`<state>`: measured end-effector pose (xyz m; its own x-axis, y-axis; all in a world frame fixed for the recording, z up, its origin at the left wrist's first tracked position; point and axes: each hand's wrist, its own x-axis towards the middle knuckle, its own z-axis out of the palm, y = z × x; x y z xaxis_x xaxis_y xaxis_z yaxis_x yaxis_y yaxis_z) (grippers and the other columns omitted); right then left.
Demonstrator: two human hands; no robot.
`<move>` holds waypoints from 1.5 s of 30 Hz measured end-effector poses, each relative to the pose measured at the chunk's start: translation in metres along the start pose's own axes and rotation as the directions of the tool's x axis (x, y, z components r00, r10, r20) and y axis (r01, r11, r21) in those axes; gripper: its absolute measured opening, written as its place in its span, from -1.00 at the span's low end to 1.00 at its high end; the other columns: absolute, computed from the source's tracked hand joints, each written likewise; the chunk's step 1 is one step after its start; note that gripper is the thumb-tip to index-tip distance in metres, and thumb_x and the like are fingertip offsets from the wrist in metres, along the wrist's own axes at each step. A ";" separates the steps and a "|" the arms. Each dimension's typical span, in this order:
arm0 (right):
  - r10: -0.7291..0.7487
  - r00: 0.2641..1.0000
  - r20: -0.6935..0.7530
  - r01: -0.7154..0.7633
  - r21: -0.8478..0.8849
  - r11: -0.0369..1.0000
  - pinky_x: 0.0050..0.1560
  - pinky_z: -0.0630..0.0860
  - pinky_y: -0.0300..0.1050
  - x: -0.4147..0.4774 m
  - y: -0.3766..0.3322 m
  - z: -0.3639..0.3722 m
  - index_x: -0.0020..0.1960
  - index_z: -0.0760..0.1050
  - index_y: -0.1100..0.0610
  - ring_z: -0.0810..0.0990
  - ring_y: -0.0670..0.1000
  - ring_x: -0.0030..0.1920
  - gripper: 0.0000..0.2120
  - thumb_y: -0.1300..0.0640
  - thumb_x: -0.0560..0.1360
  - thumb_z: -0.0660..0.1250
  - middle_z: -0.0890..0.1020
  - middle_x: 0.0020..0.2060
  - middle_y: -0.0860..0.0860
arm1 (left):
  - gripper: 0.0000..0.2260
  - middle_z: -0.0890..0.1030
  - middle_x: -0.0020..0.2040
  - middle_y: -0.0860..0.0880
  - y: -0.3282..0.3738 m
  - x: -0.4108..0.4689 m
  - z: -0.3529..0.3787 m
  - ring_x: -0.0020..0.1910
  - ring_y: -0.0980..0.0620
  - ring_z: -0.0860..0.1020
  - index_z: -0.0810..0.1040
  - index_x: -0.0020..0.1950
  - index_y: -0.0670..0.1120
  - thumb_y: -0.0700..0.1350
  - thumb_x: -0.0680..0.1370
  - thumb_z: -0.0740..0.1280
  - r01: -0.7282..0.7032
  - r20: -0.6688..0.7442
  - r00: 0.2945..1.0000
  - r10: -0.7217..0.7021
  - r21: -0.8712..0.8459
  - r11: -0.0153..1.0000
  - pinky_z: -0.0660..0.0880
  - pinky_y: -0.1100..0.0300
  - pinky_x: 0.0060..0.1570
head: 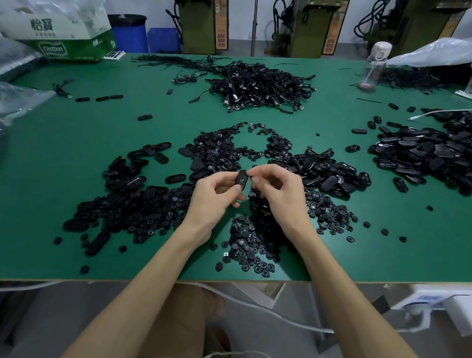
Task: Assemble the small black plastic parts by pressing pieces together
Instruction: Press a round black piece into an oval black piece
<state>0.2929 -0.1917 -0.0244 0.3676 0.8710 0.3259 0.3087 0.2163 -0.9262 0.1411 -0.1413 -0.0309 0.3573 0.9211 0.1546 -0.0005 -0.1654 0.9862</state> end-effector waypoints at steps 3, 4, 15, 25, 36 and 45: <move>0.026 1.000 -0.015 -0.026 0.014 1.000 -0.05 0.61 -0.07 0.000 0.000 0.000 0.01 0.71 0.10 0.66 0.05 -0.13 -0.83 0.33 0.55 0.42 0.72 -0.20 -0.04 | -0.77 0.73 -0.13 0.00 -0.001 0.001 -0.001 -0.20 0.05 0.67 0.68 0.11 -0.05 -0.35 0.59 0.39 -0.001 -0.029 1.000 0.000 -0.014 1.000 0.58 0.26 -0.21; 0.032 0.999 -0.018 -0.031 0.017 0.999 -0.02 0.62 -0.05 0.001 0.000 0.000 0.02 0.72 0.10 0.68 0.08 -0.10 -0.83 0.32 0.55 0.43 0.73 -0.18 -0.02 | -0.77 0.73 -0.14 0.01 -0.001 0.001 -0.001 -0.20 0.06 0.67 0.69 0.09 -0.04 -0.35 0.58 0.39 -0.001 -0.036 0.999 0.001 -0.016 1.000 0.57 0.26 -0.21; 0.023 1.000 -0.002 -0.022 0.148 0.989 -0.02 0.68 -0.03 0.000 0.002 0.000 0.10 0.68 0.13 0.74 0.09 -0.03 -0.78 0.36 0.53 0.45 0.74 -0.09 0.10 | -0.82 0.74 -0.19 0.05 -0.001 0.000 -0.001 -0.15 0.03 0.72 0.66 0.02 0.02 -0.28 0.60 0.42 -0.025 -0.073 0.997 0.020 -0.075 0.997 0.59 0.25 -0.23; 0.013 1.000 -0.007 -0.011 0.159 0.987 -0.14 0.57 -0.11 0.001 0.005 -0.002 -0.03 0.67 0.05 0.66 0.13 -0.10 -0.83 0.31 0.54 0.46 0.72 -0.11 0.11 | -0.88 0.74 -0.18 0.02 0.002 -0.001 0.000 -0.14 -0.04 0.75 0.66 0.03 -0.04 -0.26 0.60 0.44 -0.018 -0.080 0.997 0.008 -0.129 0.991 0.60 0.25 -0.25; 0.031 0.999 0.013 -0.032 0.167 0.985 -0.17 0.55 -0.26 0.001 0.005 -0.002 -0.01 0.67 0.11 0.69 -0.05 -0.18 -0.91 0.27 0.54 0.48 0.72 -0.23 -0.03 | -0.89 0.72 -0.03 0.26 -0.003 0.003 -0.002 0.01 0.00 0.74 0.65 0.12 -0.11 -0.20 0.60 0.46 -0.008 -0.119 0.993 -0.011 -0.157 0.988 0.61 0.26 -0.24; 0.052 0.999 -0.005 -0.051 0.172 0.984 -0.18 0.54 -0.25 0.002 0.005 -0.002 -0.03 0.66 0.10 0.67 -0.03 -0.18 -0.92 0.26 0.54 0.48 0.71 -0.21 -0.01 | -0.93 0.73 -0.10 -0.08 -0.006 0.002 -0.001 -0.18 -0.08 0.74 0.64 0.08 -0.04 -0.19 0.63 0.41 -0.017 -0.086 0.996 0.009 -0.094 0.995 0.56 0.22 -0.38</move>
<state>0.2966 -0.1899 -0.0279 0.3875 0.8790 0.2780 0.1344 0.2445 -0.9603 0.1412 -0.1378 -0.0366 0.2759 0.9464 0.1682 -0.0946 -0.1474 0.9845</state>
